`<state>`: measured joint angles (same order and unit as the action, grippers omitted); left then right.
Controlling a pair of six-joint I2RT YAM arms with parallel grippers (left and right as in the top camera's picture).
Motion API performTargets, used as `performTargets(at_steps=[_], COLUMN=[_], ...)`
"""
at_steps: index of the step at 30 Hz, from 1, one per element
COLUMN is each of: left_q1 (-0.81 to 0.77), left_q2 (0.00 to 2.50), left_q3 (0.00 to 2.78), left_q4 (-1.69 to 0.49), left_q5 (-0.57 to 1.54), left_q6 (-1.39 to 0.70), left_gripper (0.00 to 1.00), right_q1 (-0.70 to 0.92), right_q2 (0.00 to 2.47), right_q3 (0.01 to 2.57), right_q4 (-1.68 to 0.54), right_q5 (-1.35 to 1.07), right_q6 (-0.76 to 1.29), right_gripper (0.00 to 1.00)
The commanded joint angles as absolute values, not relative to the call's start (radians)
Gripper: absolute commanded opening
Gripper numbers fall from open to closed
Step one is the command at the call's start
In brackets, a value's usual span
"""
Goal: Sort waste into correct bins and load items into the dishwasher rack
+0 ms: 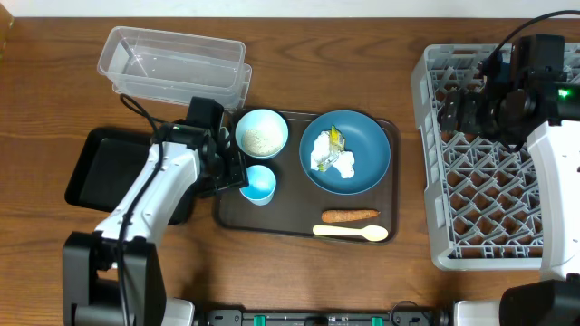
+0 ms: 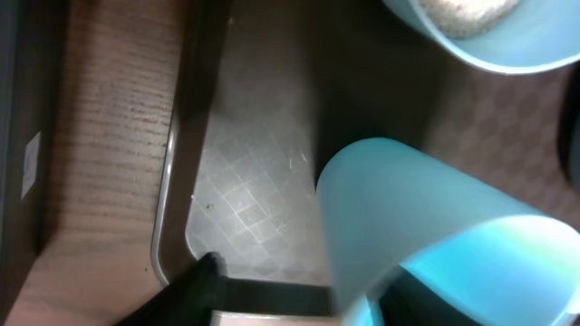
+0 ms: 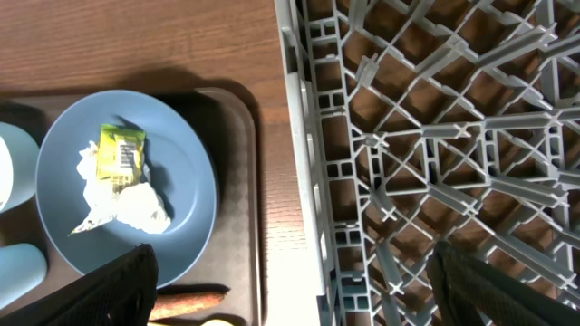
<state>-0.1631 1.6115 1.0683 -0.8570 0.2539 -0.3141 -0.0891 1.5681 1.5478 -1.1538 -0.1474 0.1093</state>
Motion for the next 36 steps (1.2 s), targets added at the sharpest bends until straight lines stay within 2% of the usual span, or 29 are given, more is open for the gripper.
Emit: performTargets(at_steps=[1, 2, 8, 15, 21, 23, 27, 31, 36], left_q1=[-0.165, -0.165, -0.165, -0.141, -0.061, -0.041, -0.043, -0.064, -0.109], left_q2=[1.62, 1.62, 1.618, 1.557, 1.436, 1.421, 1.438, 1.464, 1.468], left_q3=[1.081, 1.081, 1.082, 1.088, 1.106, 1.106, 1.106, 1.106, 1.106], left_q4=[-0.862, -0.862, -0.855, -0.859, -0.751, -0.645, -0.367, -0.184, -0.103], left_q5=[0.25, 0.255, 0.327, 0.387, 0.701, 0.882, 1.182, 1.225, 1.259], left_q6=[-0.311, -0.312, -0.311, -0.311, -0.311, -0.311, -0.424, -0.595, -0.668], left_gripper=[0.29, 0.24, 0.06, 0.06, 0.06, 0.06, 0.06, 0.06, 0.06], right_q1=[-0.079, -0.079, -0.079, -0.079, -0.079, -0.077, -0.066, -0.037, 0.007], right_q2=[1.567, 1.567, 1.567, 1.567, 1.567, 1.567, 1.567, 1.567, 1.567], right_q3=[1.54, 1.54, 1.54, 1.54, 1.54, 1.54, 1.54, 1.54, 1.54], right_q4=[-1.154, -1.154, -1.154, -1.151, -1.124, -1.106, -1.101, -1.098, -1.065], right_q5=[-0.138, -0.138, -0.138, -0.133, -0.162, -0.281, -0.733, -0.986, -1.022], right_q6=[0.096, 0.096, 0.096, 0.095, 0.089, 0.004, -0.308, -0.493, -0.549], right_gripper=[0.94, 0.94, 0.94, 0.94, 0.97, 0.94, 0.9, 0.91, 0.95])
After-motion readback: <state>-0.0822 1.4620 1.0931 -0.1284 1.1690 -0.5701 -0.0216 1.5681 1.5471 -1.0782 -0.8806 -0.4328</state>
